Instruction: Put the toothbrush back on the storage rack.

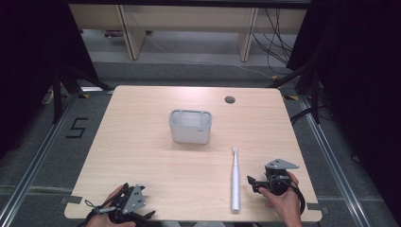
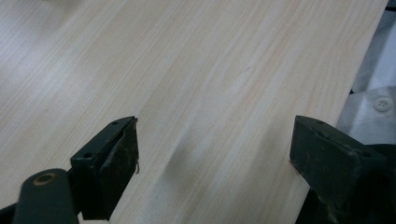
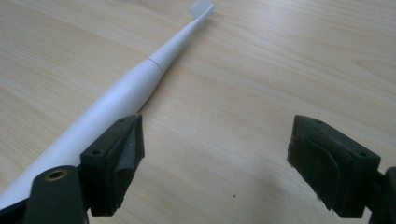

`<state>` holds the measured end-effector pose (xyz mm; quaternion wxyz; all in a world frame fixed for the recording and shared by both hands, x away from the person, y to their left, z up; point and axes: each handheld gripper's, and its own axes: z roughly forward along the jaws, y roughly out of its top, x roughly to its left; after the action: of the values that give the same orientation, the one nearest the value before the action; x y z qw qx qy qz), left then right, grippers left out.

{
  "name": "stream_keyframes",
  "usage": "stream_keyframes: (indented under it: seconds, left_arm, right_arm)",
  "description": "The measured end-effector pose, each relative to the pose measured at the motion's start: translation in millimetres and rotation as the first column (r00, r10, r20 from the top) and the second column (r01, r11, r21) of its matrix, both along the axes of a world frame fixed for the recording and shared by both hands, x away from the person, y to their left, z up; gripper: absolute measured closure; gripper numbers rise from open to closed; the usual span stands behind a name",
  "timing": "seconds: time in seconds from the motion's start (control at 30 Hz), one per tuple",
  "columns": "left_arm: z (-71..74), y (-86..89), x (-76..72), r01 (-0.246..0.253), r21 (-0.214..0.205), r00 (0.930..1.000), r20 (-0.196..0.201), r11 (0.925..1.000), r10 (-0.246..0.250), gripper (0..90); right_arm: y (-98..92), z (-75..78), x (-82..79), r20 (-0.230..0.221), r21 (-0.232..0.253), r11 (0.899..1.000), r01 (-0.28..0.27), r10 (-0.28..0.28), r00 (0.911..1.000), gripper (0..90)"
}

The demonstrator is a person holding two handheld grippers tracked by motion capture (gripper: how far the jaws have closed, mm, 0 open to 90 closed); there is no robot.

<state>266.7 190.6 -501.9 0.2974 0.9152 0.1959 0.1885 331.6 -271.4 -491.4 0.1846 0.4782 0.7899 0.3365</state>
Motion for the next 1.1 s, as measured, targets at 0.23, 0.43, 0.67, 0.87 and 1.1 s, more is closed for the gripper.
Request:
stream_keyframes:
  seconds: [0.23,0.43,0.67,0.87,1.1]
  left_arm:
    - [-0.5,-0.4,-0.2,0.000,0.000,1.0000,0.000,1.0000,0.000,15.3]
    - [-0.5,-0.6,-0.4,0.001,0.002,1.0000,-0.002,1.0000,-0.001,15.3]
    - [-0.1,-0.5,-0.6,0.003,0.004,1.0000,-0.002,1.0000,-0.003,15.3]
    - [-0.2,-0.4,-0.7,0.003,0.003,1.0000,-0.003,1.0000,-0.003,15.3]
    - [-0.4,-0.3,-0.6,0.003,0.001,1.0000,-0.002,1.0000,-0.003,15.3]
  right_arm:
    - [7.2,3.9,-2.2,0.011,-0.013,1.000,-0.009,0.010,0.9999,18.9]
    - [12.0,9.4,-5.1,0.025,-0.016,1.000,-0.023,0.024,0.9994,27.0]
    - [21.7,17.0,-13.4,0.060,-0.020,0.996,-0.088,0.089,0.9943,48.1]
    - [33.0,24.6,-21.5,0.097,0.009,0.990,-0.138,0.137,0.9859,65.4]
    - [48.3,24.7,-26.9,0.108,0.014,0.969,-0.248,0.245,0.9634,79.7]
